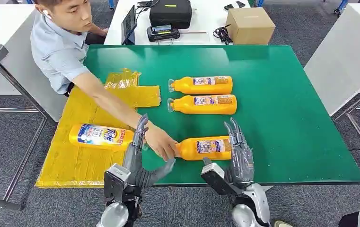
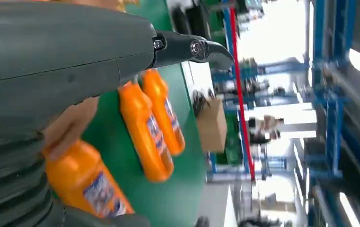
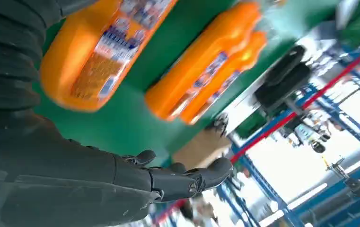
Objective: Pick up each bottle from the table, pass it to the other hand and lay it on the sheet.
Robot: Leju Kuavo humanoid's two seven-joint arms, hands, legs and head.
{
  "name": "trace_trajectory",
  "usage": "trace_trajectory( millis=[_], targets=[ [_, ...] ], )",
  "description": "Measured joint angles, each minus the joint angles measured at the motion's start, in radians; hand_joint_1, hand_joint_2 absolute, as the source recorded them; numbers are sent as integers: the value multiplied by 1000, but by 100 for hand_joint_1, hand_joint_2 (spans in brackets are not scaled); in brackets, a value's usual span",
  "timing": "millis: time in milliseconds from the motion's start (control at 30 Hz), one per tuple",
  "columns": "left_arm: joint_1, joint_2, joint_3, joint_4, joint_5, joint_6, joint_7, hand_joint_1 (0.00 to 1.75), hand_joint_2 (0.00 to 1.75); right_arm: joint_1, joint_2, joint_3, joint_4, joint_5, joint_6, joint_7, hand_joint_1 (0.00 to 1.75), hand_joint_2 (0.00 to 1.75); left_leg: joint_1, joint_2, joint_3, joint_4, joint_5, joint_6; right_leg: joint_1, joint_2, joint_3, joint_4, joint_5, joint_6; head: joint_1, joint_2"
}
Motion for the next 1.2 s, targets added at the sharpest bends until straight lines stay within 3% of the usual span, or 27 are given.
trace_trajectory(
  millis=[167, 433, 700, 1200],
  targets=[
    [7, -15, 29, 18, 20, 43, -11, 0, 175, 12, -61, 37, -3, 173, -14, 90, 0, 175, 0, 0, 0, 0, 0, 0, 0, 0, 0, 0, 0, 0, 0, 0],
    [18, -22, 57, 23, 8, 61, -10, 0, 175, 15, -112, 90, -23, 132, 93, 142, 0, 175, 0, 0, 0, 0, 0, 0, 0, 0, 0, 0, 0, 0, 0, 0],
    [30, -28, 74, 24, 3, 26, 15, 0, 175, 18, -170, 112, -44, 261, 87, 258, 0, 175, -1, 0, -1, 0, 0, 0, -1, 0, 0, 0, 0, 0, 0, 0],
    [14, -36, 46, 76, 41, -34, 46, 0, 175, -152, -168, 102, 207, 264, 94, 252, 0, 175, -1, 0, 0, 0, 0, 0, -1, 0, 0, 0, 0, 1, 0, 0]
  ],
)
